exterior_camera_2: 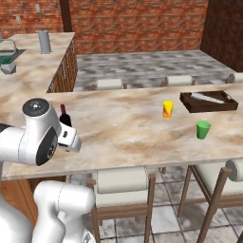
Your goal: Place the drinks on the dining counter in a tight cluster.
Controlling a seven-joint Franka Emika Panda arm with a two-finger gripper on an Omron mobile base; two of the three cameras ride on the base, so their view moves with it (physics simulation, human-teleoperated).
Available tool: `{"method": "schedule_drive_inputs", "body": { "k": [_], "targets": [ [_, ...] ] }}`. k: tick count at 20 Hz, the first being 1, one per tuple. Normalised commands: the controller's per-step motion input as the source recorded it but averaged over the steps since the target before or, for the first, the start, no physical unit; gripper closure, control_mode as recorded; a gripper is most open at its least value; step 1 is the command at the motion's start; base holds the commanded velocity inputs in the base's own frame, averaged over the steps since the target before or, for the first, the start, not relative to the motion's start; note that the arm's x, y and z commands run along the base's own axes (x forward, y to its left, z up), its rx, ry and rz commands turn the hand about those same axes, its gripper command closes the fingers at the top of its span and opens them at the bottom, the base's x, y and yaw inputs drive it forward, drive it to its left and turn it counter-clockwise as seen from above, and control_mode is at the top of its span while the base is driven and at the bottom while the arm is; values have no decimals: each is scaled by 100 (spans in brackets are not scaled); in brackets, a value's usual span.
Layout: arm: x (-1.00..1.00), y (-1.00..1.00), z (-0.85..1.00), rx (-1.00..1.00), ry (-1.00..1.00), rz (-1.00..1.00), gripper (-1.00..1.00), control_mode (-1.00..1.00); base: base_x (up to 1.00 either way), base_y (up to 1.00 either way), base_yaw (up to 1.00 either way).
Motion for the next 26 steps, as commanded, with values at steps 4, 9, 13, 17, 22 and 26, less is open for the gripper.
{"method": "schedule_drive_inputs", "body": {
  "k": [4,9,13,17,22,26],
  "targets": [
    [0,0,-4,0,0,-1,-100,-100,0,0,0],
    [0,0,0,0,0,0,-100,-100,0,0,0],
    [-8,0,0,0,-2,0,-100,-100,0,0,0],
    [-8,0,0,0,-2,0,-100,100,-53,0,0],
    [0,0,0,0,0,0,-100,100,-100,4,2],
    [0,0,0,0,0,0,-100,100,-67,76,11]
  ]
}}
